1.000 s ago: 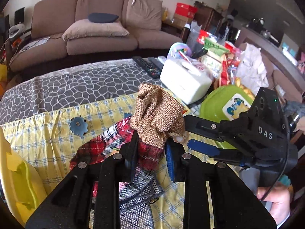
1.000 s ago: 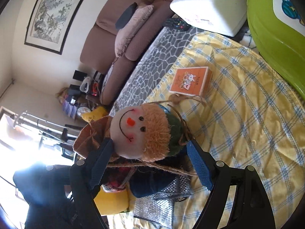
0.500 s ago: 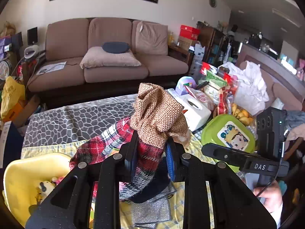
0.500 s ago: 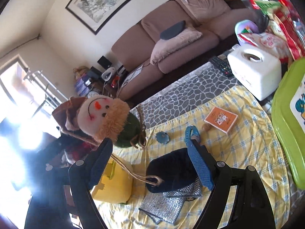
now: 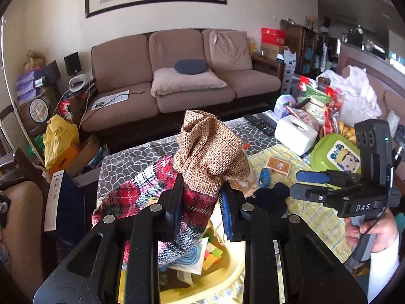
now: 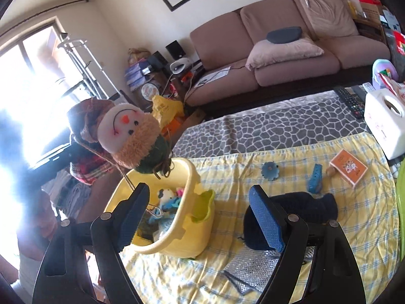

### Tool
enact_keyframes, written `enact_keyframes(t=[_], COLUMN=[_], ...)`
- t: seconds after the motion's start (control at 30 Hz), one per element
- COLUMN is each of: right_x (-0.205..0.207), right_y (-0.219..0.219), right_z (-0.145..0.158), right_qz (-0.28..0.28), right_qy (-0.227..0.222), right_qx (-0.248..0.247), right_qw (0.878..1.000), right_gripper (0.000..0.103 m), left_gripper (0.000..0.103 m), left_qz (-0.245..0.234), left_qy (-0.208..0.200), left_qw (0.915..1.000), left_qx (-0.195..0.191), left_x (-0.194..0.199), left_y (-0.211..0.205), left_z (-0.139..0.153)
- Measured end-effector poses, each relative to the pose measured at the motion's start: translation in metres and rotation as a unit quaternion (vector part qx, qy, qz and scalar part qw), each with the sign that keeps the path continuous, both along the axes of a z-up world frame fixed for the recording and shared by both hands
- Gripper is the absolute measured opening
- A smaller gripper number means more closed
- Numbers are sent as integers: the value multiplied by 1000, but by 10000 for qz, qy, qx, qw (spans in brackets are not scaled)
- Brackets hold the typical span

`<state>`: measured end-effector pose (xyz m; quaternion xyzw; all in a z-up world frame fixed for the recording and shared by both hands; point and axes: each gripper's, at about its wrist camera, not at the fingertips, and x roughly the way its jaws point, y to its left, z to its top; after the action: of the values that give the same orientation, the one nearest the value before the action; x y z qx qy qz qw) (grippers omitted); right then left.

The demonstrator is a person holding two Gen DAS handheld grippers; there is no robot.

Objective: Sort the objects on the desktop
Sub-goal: 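Lift the scarecrow doll with the left gripper and carry it over the yellow tub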

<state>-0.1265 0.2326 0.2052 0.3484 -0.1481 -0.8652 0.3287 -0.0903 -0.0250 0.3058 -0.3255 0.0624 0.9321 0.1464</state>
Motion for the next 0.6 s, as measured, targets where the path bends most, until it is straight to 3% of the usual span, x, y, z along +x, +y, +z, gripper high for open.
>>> enact_keyframes(t=[0.23,0.43,0.5,0.57,0.6], right_x=[22,32,31,26,23], right_y=[-70,-133,-147,-154,-155], right_z=[18,1,-9,-19,-22], right_qz=[582,1041,985,867,809], right_qy=[397,452,453,421,407], right_qx=[234,686,921,1041,1031], right_qw=[9972,9912,9898,9899,9905], right_gripper=[83,81,70,45,40], left_gripper=[24,24,24,24,24], left_qz=[120,-7,-93,-184,-227], left_qy=[-321,-531,-574,-599,-613], left_qw=[9994,9984,9981,9980,9979], left_qx=[75,208,190,91,18], left_x=[7,14,16,16,16], left_y=[-27,-43,-47,-48,-48], left_z=[-20,-32,-33,-35,-38])
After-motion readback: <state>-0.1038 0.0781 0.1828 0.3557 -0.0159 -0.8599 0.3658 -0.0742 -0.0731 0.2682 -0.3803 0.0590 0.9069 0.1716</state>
